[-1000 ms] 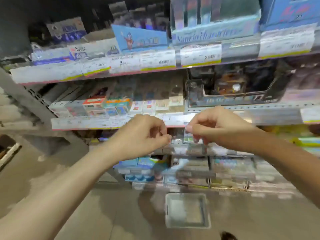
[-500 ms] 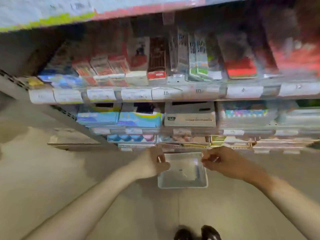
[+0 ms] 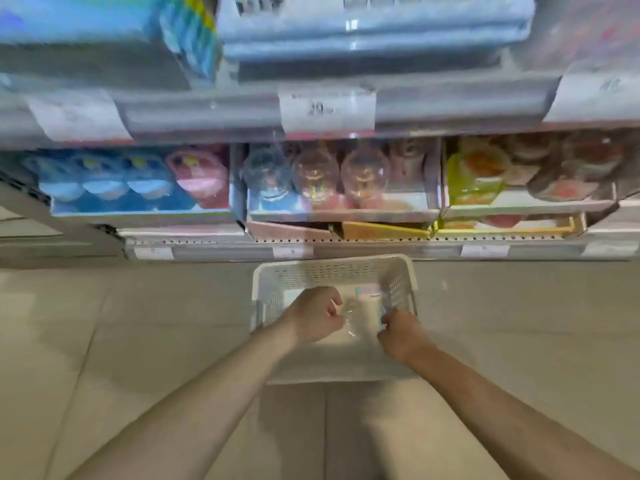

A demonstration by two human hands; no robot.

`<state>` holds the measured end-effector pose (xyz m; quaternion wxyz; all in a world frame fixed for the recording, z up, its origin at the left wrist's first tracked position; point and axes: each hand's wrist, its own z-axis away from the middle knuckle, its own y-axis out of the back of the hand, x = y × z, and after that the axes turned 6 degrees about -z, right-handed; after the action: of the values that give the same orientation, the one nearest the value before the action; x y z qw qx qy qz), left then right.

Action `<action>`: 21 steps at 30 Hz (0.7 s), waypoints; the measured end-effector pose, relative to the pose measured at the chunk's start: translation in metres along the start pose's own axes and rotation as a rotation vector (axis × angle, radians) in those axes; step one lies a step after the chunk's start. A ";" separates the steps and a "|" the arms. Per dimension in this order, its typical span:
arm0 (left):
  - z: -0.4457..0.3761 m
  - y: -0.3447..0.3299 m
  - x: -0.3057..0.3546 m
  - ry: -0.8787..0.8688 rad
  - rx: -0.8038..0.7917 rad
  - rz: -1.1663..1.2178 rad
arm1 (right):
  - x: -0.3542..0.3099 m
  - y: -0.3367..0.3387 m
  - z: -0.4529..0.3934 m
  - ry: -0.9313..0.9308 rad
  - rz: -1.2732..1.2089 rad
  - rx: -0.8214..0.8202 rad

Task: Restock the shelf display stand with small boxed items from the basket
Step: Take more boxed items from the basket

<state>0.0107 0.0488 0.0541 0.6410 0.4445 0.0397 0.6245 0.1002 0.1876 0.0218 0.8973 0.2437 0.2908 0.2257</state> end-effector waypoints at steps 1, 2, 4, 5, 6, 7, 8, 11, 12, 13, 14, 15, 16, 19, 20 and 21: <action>-0.016 -0.013 -0.007 -0.026 0.014 -0.011 | 0.006 -0.012 -0.016 -0.023 0.025 -0.001; -0.033 -0.026 -0.014 -0.046 0.027 -0.032 | 0.012 -0.024 -0.031 -0.040 0.045 -0.003; -0.067 -0.051 -0.027 -0.101 0.052 -0.112 | 0.023 -0.044 -0.061 -0.049 0.077 0.004; -0.082 -0.062 -0.032 -0.135 0.063 -0.169 | 0.027 -0.053 -0.075 -0.049 0.104 0.012; -0.096 -0.071 -0.036 -0.172 0.081 -0.229 | 0.031 -0.061 -0.087 -0.052 0.145 0.016; -0.108 -0.080 -0.039 -0.203 0.094 -0.291 | 0.033 -0.067 -0.096 -0.054 0.179 0.022; -0.120 -0.090 -0.041 -0.238 0.114 -0.350 | 0.034 -0.072 -0.105 -0.053 0.214 0.041; -0.144 -0.112 -0.041 -0.286 0.113 -0.516 | 0.036 -0.087 -0.125 -0.135 0.166 0.084; -0.152 -0.119 -0.040 -0.293 0.106 -0.586 | 0.036 -0.091 -0.131 -0.166 0.135 0.089; -0.159 -0.125 -0.039 -0.296 0.096 -0.665 | 0.036 -0.094 -0.137 -0.183 0.111 0.098; -0.163 -0.130 -0.038 -0.304 0.086 -0.733 | 0.037 -0.096 -0.141 -0.201 0.086 0.104; -0.165 -0.135 -0.038 -0.316 0.093 -0.773 | 0.038 -0.098 -0.145 -0.204 0.075 0.106; -0.169 -0.139 -0.039 -0.314 0.119 -0.796 | 0.038 -0.099 -0.148 -0.202 0.058 0.116; -0.173 -0.138 -0.036 -0.272 0.126 -0.826 | 0.040 -0.098 -0.152 -0.177 0.059 0.098; -0.175 -0.138 -0.037 -0.253 0.134 -0.834 | 0.041 -0.098 -0.152 -0.170 0.079 0.086; -0.178 -0.139 -0.037 -0.241 0.141 -0.828 | 0.041 -0.097 -0.152 -0.162 0.095 0.076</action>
<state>0.0014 0.1353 -0.1581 0.8055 0.5036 0.1819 0.2540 0.0598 0.1811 -0.1586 0.8963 0.3085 0.2138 0.2363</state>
